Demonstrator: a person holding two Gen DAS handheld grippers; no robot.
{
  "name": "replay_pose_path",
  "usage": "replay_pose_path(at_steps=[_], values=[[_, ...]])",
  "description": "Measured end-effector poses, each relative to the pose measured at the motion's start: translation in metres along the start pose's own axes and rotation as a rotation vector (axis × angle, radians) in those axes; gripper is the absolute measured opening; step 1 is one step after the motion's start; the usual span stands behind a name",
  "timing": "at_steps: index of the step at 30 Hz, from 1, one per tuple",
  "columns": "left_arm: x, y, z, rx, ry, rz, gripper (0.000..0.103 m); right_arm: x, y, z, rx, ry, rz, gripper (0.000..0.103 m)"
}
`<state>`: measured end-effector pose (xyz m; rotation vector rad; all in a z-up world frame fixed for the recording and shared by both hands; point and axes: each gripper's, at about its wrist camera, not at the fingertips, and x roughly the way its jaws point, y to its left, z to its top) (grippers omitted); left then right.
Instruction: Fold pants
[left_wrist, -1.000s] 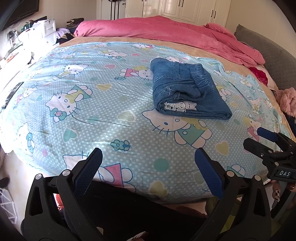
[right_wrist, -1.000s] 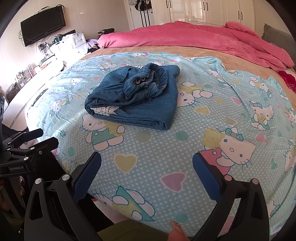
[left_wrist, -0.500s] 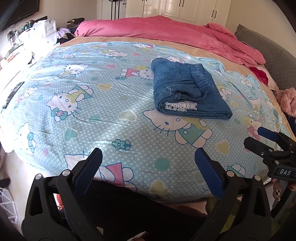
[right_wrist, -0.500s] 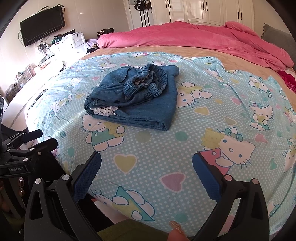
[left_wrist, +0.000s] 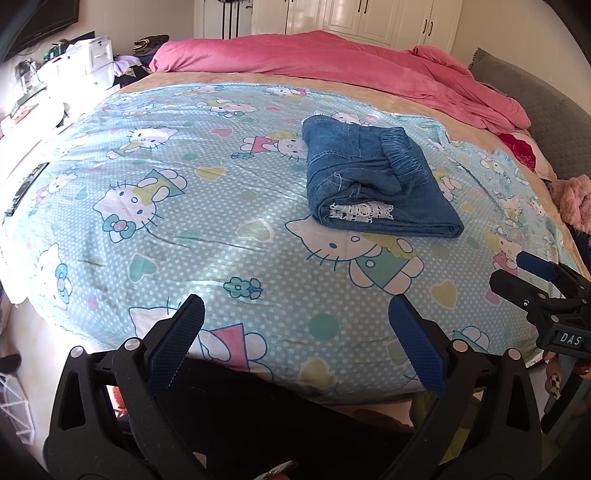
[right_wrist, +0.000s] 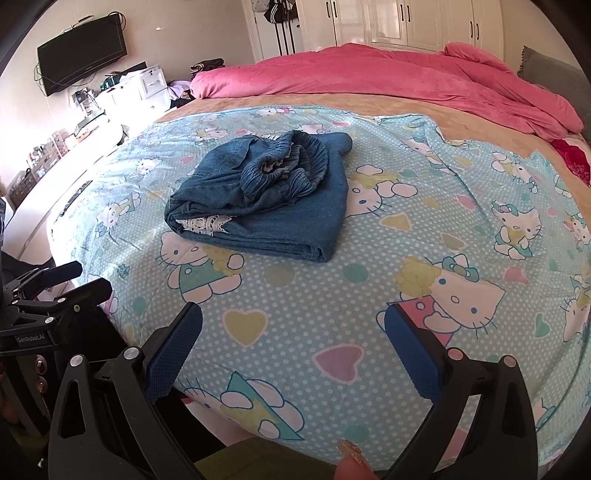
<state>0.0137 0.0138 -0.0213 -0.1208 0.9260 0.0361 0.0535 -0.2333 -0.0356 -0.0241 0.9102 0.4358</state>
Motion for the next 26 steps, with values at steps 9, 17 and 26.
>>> replay_pose_path(at_steps=[9, 17, 26], values=[[0.0, -0.003, -0.001, 0.037, -0.01, 0.06, 0.094, -0.001, -0.008, -0.001, 0.015, 0.0, -0.039, 0.099], [0.0, 0.027, 0.006, -0.058, -0.022, 0.102, 0.094, -0.001, -0.055, -0.004, 0.096, -0.001, -0.131, 0.099], [0.048, 0.143, 0.074, -0.237, 0.064, 0.259, 0.094, -0.002, -0.247, 0.026, 0.403, -0.022, -0.407, 0.099]])
